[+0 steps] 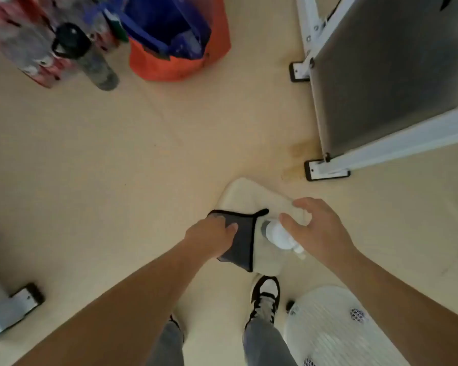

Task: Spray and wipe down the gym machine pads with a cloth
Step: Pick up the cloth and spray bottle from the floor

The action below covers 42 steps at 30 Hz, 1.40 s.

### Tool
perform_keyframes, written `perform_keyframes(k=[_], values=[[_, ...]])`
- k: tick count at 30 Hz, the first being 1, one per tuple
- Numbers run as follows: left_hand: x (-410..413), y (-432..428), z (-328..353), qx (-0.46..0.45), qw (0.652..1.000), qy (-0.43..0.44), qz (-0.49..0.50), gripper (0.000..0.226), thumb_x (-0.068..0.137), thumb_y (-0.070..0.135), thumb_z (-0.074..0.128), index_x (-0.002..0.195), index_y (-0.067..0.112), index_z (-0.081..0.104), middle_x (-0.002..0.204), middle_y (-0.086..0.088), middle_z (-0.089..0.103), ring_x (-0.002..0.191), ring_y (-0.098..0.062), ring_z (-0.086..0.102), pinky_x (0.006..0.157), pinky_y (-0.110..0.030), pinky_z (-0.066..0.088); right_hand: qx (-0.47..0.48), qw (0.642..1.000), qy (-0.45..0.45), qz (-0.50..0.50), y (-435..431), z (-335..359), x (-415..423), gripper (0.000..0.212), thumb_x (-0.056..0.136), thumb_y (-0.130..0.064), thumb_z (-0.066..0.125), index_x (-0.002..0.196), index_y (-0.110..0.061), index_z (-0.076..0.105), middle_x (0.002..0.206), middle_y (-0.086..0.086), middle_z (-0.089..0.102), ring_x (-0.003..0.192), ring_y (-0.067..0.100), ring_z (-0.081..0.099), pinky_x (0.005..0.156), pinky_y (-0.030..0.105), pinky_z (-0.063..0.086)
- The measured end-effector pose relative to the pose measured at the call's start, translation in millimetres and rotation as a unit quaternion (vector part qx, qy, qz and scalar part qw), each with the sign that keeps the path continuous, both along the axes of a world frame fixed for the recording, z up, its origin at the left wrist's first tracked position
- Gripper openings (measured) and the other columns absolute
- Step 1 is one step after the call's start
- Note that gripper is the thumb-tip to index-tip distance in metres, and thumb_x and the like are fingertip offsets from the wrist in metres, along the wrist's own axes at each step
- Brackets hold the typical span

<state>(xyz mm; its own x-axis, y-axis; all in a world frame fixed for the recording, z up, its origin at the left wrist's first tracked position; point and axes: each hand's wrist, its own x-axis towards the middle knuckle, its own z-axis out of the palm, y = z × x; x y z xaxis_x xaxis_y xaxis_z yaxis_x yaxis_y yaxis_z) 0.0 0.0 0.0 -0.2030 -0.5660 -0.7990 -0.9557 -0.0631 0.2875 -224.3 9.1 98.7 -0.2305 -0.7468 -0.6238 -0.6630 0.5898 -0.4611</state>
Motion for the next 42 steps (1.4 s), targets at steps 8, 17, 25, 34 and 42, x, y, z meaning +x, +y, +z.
perform_keyframes(k=[8,17,25,34,42], values=[[-35.5,-5.9,-81.8,-0.088,0.983,-0.080,-0.143,0.057,0.093,0.016,0.066,0.143,0.015,0.038,0.139,-0.011,0.041,0.119,-0.031,0.050,0.086,-0.039,0.050,0.022,0.992,-0.096,-0.083,45.1,-47.6,-18.4,0.087,0.083,-0.026,0.094,0.156,-0.040,0.049,0.144,-0.018,0.054,0.136,0.004,0.049,0.096,0.019,0.040],[-42.0,-12.0,-33.8,-0.086,0.989,-0.030,-0.115,0.035,0.103,0.033,0.040,0.109,0.010,0.065,0.108,-0.011,0.063,0.106,-0.030,0.055,0.092,-0.039,0.045,0.034,0.986,-0.079,-0.140,40.3,-73.0,-6.7,0.059,0.101,-0.035,0.075,0.155,-0.022,0.055,0.141,-0.012,0.055,0.128,0.009,0.055,0.103,0.025,0.041],[16.0,-21.6,121.3,-0.096,0.922,0.217,0.306,0.045,0.105,0.047,0.051,0.077,0.013,0.056,0.063,0.004,0.057,0.056,-0.014,0.053,0.055,-0.030,0.040,0.036,0.959,-0.116,-0.256,2.0,11.7,41.8,0.021,0.108,-0.037,0.064,0.101,-0.019,0.073,0.116,0.018,0.074,0.090,0.023,0.066,0.082,0.038,0.050],[116.0,-36.6,409.7,-0.189,0.748,0.338,0.539,0.037,0.106,0.039,0.052,0.084,0.009,0.055,0.065,0.003,0.055,0.061,-0.009,0.051,0.058,-0.021,0.041,-0.070,0.960,-0.224,-0.154,-58.2,313.9,173.6,0.024,0.108,-0.029,0.060,0.099,-0.023,0.081,0.098,-0.015,0.080,0.092,-0.018,0.065,0.077,0.004,0.043],[229.5,-6.6,624.0,-0.246,0.772,0.428,0.401,0.053,0.086,0.001,0.075,0.125,0.034,0.062,0.102,0.013,0.074,0.091,-0.007,0.074,0.076,-0.020,0.057,-0.201,0.939,-0.277,-0.030,-85.0,539.1,339.1,0.047,0.106,-0.032,0.063,0.064,-0.013,0.071,0.071,-0.001,0.078,0.077,0.015,0.072,0.076,0.013,0.050]])
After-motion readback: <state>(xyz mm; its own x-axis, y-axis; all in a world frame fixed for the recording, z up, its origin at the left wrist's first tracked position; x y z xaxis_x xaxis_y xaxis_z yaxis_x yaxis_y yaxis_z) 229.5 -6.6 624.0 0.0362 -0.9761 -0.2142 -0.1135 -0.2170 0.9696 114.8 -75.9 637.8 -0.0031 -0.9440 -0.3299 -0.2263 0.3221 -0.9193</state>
